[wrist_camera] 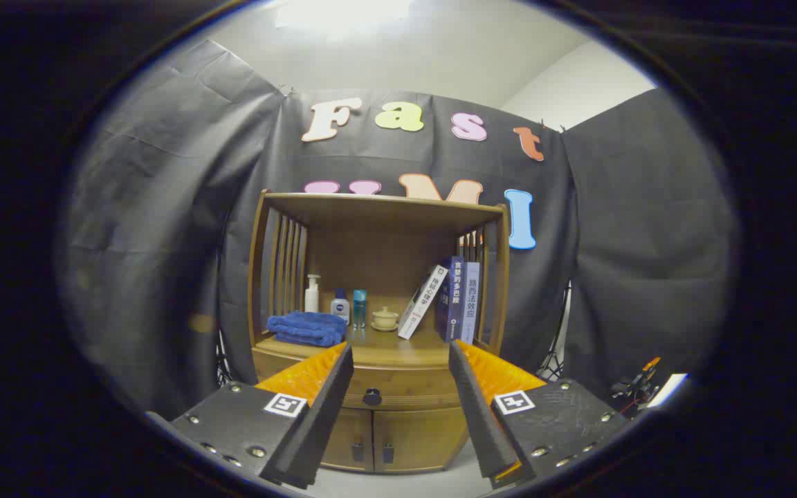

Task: Pull open the drawer, take out the items inside it, and place them on the countertop above the cabinet.

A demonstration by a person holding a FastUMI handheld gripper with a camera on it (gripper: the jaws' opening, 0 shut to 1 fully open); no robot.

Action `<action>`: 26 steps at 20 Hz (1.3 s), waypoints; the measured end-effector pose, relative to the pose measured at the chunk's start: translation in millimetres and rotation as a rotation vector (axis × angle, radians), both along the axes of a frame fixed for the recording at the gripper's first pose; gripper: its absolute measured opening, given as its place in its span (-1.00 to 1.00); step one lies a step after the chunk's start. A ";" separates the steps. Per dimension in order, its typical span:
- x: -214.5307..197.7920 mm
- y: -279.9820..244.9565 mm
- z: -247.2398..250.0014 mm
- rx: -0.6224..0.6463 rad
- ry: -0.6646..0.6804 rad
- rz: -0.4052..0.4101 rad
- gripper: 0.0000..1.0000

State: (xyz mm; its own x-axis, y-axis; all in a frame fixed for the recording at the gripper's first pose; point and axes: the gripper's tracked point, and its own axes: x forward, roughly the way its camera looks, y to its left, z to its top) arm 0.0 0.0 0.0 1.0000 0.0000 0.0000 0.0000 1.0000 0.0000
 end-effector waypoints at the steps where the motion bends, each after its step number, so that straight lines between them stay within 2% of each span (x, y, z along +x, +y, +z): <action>1: 1.3 -0.7 -1.2 0.001 0.001 -0.002 0.67; 9: 0.4 -10.3 -3.4 0.023 -0.001 -0.036 0.67; 17: 5.7 -7.9 -5.9 0.009 -0.009 -0.029 0.67; 22: 39.4 9.3 -32.9 -0.011 0.024 0.008 0.67; 26: 79.1 37.9 -89.8 -0.002 0.139 0.075 0.68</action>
State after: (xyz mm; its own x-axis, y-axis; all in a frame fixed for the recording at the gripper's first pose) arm 79.1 37.9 -89.8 0.9875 0.0744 -0.1387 -0.0746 0.9972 0.0035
